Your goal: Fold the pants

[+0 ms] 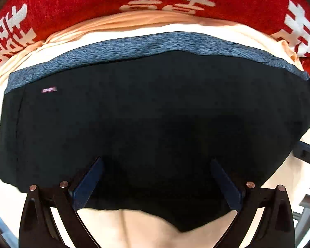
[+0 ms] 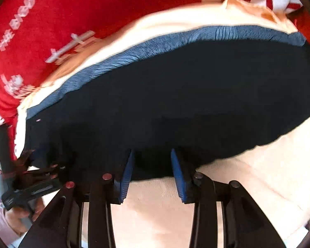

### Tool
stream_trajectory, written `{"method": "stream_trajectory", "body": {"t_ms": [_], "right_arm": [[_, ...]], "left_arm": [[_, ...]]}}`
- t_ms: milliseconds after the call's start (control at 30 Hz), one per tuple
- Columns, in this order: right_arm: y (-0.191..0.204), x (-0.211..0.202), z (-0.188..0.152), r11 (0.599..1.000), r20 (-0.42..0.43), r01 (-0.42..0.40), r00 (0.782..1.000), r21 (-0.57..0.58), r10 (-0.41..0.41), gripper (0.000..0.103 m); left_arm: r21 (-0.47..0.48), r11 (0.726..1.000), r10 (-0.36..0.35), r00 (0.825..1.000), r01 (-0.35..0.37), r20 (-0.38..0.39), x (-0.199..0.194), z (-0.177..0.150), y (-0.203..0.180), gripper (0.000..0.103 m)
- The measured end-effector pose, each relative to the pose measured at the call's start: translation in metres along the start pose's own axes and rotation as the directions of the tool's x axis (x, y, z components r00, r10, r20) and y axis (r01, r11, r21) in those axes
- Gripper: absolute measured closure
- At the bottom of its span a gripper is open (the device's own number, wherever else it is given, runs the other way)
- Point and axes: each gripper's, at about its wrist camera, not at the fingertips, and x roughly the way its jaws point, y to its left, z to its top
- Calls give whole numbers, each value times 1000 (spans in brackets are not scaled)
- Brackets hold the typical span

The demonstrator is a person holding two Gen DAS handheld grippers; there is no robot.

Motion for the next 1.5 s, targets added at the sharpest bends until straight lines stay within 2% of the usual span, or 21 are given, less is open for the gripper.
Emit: {"method": "stream_trajectory", "body": {"t_ms": [33, 100, 200, 267, 333, 433, 500, 533, 567, 633, 667, 733, 900, 1000, 1167, 1200, 1333, 1433, 1500], "right_arm": [[-1, -5, -2, 1000, -16, -9, 1000, 9, 10, 63], [-4, -17, 2, 998, 4, -55, 998, 27, 55, 62], [1, -28, 31, 997, 64, -74, 995, -13, 74, 62], [5, -21, 62, 996, 79, -82, 993, -34, 85, 62], [12, -10, 86, 995, 90, -78, 992, -57, 83, 62], [30, 15, 109, 994, 86, -37, 995, -100, 46, 62], [23, 31, 114, 995, 58, 11, 998, -98, -6, 62], [16, 34, 115, 996, 64, 9, 998, -87, -4, 63], [10, 32, 116, 997, 82, -4, 997, -80, 10, 65], [-4, 23, 118, 997, 107, 57, 993, -43, -52, 65], [-11, 19, 119, 998, 109, 61, 992, -17, -59, 64], [-25, 9, 118, 999, 102, 32, 994, 32, -35, 62], [-51, -19, 93, 994, 98, 17, 995, 104, -28, 59], [-72, -32, 72, 985, 90, 8, 996, 173, -24, 58], [-121, -55, 43, 958, 91, 11, 995, 286, -39, 58], [-132, -60, 38, 954, 93, 21, 994, 299, -51, 58], [-174, -80, 23, 934, 95, 49, 992, 353, -88, 58], [-199, -87, 12, 918, 98, 44, 991, 394, -90, 58], [-216, -93, 5, 911, 107, 13, 992, 412, -63, 58]], "left_arm": [[8, 1000, 24, 1000, -24, 5, -5, 8, 2, 0], [17, 998, 62, 996, -64, 69, -16, 28, 4, 0], [-44, 994, 104, 985, -99, 134, -16, 74, 9, 0], [-92, 986, 151, 977, -139, 148, -4, 97, 12, 0], [-136, 974, 201, 972, -184, 125, 16, 114, 19, 0], [-187, 956, 246, 964, -225, 99, 39, 122, 30, 0], [-177, 954, 261, 959, -240, 109, 41, 124, 33, 0], [-168, 954, 268, 958, -249, 105, 39, 124, 33, 0], [-164, 953, 273, 957, -255, 98, 38, 126, 35, 0], [-155, 954, 273, 958, -258, 87, 29, 127, 28, 0], [-147, 955, 271, 959, -256, 89, 22, 127, 27, 0], [-107, 959, 272, 957, -261, 97, 11, 122, 19, 0], [-7, 970, 241, 962, -242, 130, -20, 83, -26, 0], [56, 975, 205, 970, -213, 130, -33, 62, -56, 0], [145, 975, 152, 980, -171, 129, -43, 60, -107, 0], [159, 974, 140, 982, -159, 126, -34, 66, -136, 0], [204, 971, 103, 987, -127, 122, -32, 63, -187, 0], [224, 970, 75, 992, -97, 104, -27, 60, -221, 0], [251, 964, 70, 993, -91, 90, -21, 57, -238, 0]]}}
